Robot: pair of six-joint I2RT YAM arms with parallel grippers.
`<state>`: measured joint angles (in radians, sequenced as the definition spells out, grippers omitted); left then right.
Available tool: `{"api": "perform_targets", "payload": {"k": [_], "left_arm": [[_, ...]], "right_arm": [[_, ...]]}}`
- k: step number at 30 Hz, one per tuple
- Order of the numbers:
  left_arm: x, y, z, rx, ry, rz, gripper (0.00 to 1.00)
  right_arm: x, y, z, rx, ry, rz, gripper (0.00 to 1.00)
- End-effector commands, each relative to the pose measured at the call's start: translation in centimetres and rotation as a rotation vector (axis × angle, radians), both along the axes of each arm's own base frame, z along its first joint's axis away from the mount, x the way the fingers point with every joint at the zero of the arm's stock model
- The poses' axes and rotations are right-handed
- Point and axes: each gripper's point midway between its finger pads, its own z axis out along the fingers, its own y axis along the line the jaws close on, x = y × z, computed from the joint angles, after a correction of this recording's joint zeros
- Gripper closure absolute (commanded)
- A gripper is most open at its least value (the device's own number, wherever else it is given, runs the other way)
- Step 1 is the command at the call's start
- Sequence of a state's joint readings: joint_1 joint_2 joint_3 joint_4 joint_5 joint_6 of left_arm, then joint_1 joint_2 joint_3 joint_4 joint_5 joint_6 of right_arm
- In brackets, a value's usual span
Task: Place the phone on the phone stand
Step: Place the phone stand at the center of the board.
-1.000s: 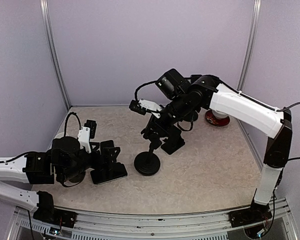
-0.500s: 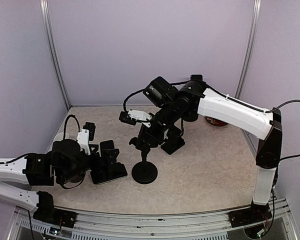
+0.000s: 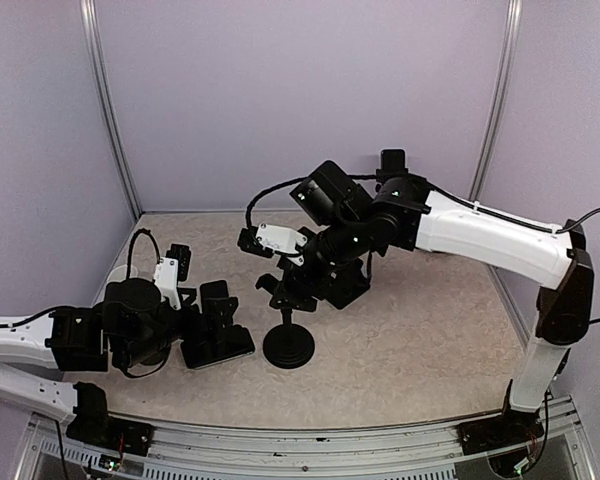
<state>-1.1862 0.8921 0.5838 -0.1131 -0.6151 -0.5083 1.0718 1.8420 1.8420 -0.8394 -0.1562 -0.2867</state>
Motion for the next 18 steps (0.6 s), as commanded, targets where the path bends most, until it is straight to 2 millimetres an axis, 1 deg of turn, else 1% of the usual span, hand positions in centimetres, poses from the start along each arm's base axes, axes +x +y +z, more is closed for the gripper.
{"api": "perform_targets", "payload": {"k": [1, 2, 3, 4, 5, 8, 10, 13, 14, 15, 18], "left_arm": [[0.5, -0.7, 3.2, -0.056, -0.048, -0.001, 0.01], [0.5, -1.0, 3.7, -0.066, -0.052, -0.011, 0.01], [0.6, -1.4, 4.2, -0.076, -0.059, -0.021, 0.01], [0.8, -1.7, 4.4, -0.076, -0.061, -0.028, 0.01], [1.0, -2.0, 4.8, -0.084, -0.063, -0.037, 0.01], [1.7, -3.2, 5.2, -0.069, -0.063, -0.08, 0.01], [2.3, -3.8, 5.2, -0.055, -0.062, -0.102, 0.01], [3.2, -4.4, 5.4, -0.051, -0.06, -0.125, 0.01], [3.5, -4.6, 5.5, -0.059, -0.057, -0.134, 0.01], [3.7, -4.7, 5.7, -0.069, -0.056, -0.141, 0.01], [4.3, -5.2, 6.3, -0.095, -0.054, -0.156, 0.01]], "right_arm": [[-0.3, -1.2, 3.8, 0.14, -0.305, -0.067, 0.12], [-0.5, -1.7, 4.2, 0.183, -0.347, -0.076, 0.11], [-0.9, -2.8, 4.2, 0.215, -0.371, -0.083, 0.1], [-1.0, -3.5, 4.8, 0.264, -0.397, -0.095, 0.09], [-1.3, -4.1, 5.4, 0.308, -0.416, -0.102, 0.09], [-2.1, -5.4, 5.8, 0.397, -0.454, -0.103, 0.1], [-2.7, -6.0, 5.6, 0.436, -0.499, -0.087, 0.11], [-3.0, -6.7, 4.5, 0.468, -0.561, -0.086, 0.14], [-3.0, -6.7, 4.5, 0.488, -0.579, -0.091, 0.15], [-3.1, -6.7, 3.8, 0.49, -0.583, -0.088, 0.16], [-3.3, -6.2, 2.9, 0.503, -0.618, -0.086, 0.16]]}}
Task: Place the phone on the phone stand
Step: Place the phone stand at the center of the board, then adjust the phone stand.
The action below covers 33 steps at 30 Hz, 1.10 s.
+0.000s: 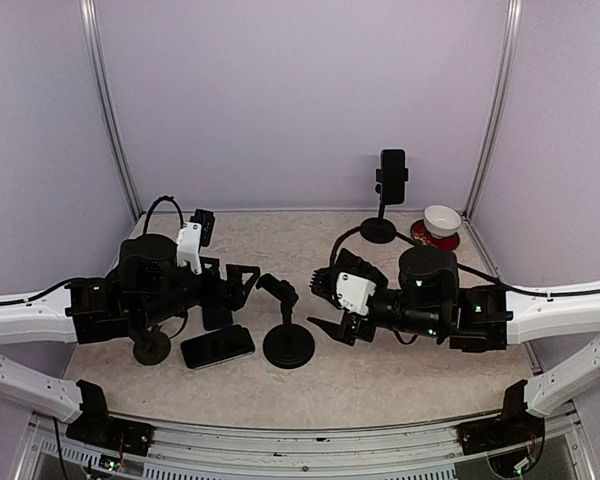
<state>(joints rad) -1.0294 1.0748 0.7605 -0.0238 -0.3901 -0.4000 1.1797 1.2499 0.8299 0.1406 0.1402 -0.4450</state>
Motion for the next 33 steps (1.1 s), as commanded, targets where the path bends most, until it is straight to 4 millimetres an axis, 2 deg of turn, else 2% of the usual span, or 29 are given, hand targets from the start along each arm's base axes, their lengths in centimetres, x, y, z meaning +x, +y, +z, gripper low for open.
{"api": "perform_targets", "payload": {"k": [1, 3, 7, 15, 22, 33], "left_arm": [[0.6, -1.6, 2.8, -0.074, -0.033, -0.068, 0.01], [0.9, -1.8, 3.0, -0.073, -0.028, -0.068, 0.01], [1.3, -2.3, 1.8, -0.045, -0.001, -0.068, 0.01], [2.1, -2.5, 0.5, -0.018, 0.025, -0.059, 0.01], [2.7, -2.2, -0.2, -0.008, 0.04, -0.055, 0.01], [2.5, -2.3, -1.1, -0.02, 0.06, -0.079, 0.02]], "right_arm": [[0.0, 1.2, 2.0, 0.124, -0.129, -0.013, 0.16], [-0.2, 2.0, 1.3, 0.112, -0.158, -0.015, 0.16], [0.0, 3.1, 0.3, 0.109, -0.192, -0.028, 0.17], [0.9, 4.0, -1.6, 0.081, -0.222, -0.079, 0.22], [1.2, 4.2, -1.9, 0.082, -0.233, -0.095, 0.32], [1.1, 5.1, -3.2, 0.048, -0.241, -0.082, 0.39]]}}
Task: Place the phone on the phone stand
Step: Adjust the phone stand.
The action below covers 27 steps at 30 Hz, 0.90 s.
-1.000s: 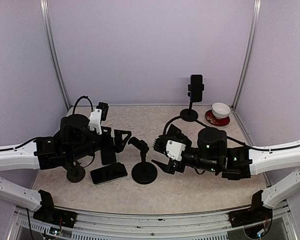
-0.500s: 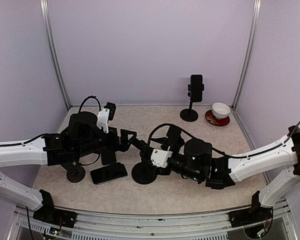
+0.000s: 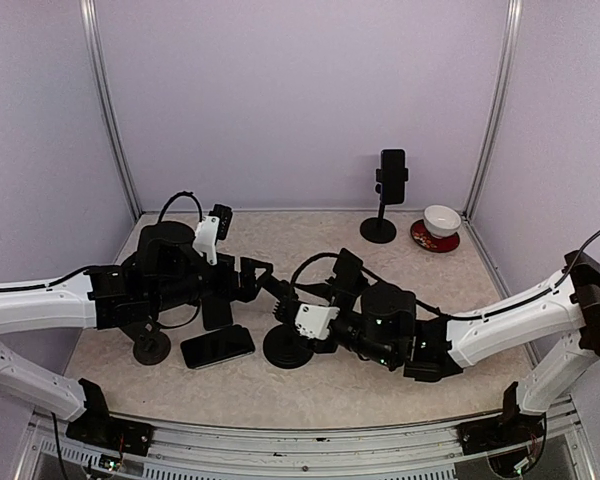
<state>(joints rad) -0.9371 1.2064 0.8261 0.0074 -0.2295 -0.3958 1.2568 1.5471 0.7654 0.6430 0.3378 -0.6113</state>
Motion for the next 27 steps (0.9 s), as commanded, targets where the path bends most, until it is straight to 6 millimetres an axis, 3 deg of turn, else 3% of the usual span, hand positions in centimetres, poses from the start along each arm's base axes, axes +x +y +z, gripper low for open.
{"api": "perform_targets", "payload": {"k": [1, 5, 15, 19, 27], "left_arm": [[0.0, -0.3, 0.0, -0.021, 0.0, -0.018, 0.03], [0.0, -0.3, -0.6, -0.014, 0.007, -0.017, 0.05], [-0.1, -0.3, -1.8, 0.0, 0.025, -0.019, 0.08], [-0.2, -0.2, -2.1, -0.002, 0.031, -0.025, 0.1], [-0.6, -0.1, -2.4, -0.012, 0.041, -0.031, 0.13]], "right_arm": [[-0.4, 0.7, 0.5, 0.02, -0.027, 0.002, 0.42], [-0.5, 0.9, 0.2, 0.004, -0.053, -0.007, 0.52], [0.0, 0.6, 0.1, -0.033, -0.124, -0.068, 0.64], [0.0, 0.4, 0.2, -0.058, -0.145, -0.072, 0.75], [-0.4, 0.1, 0.4, -0.107, -0.157, -0.047, 0.83]]}}
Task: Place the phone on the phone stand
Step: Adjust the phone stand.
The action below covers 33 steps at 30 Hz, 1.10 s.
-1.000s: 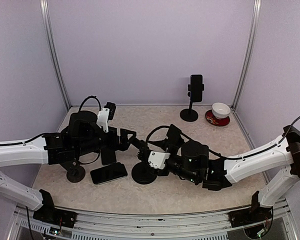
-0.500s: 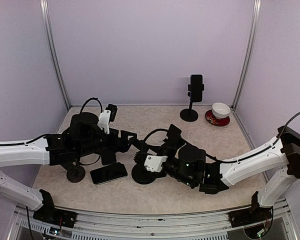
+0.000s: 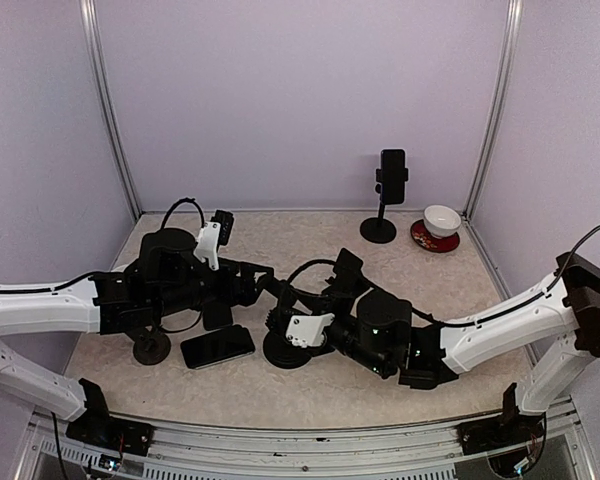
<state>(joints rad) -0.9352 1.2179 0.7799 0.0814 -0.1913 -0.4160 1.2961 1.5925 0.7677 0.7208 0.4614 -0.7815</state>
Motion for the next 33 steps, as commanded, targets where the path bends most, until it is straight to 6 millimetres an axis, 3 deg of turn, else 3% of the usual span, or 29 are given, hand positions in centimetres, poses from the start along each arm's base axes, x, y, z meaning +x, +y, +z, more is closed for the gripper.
{"api": "perform_targets", "payload": {"k": [1, 10, 33], "left_arm": [[-0.4, 0.5, -1.5, 0.022, 0.029, -0.006, 0.13], [-0.9, 0.8, -1.9, -0.001, 0.049, -0.01, 0.16], [-2.6, 0.1, -3.5, -0.053, 0.106, -0.052, 0.27]], "right_arm": [[-0.6, -0.1, 0.4, -0.037, -0.002, 0.016, 0.84], [-0.5, -0.2, -0.3, -0.105, 0.054, 0.05, 0.88], [-0.1, -1.3, 1.2, -0.206, 0.148, 0.099, 0.92]]}}
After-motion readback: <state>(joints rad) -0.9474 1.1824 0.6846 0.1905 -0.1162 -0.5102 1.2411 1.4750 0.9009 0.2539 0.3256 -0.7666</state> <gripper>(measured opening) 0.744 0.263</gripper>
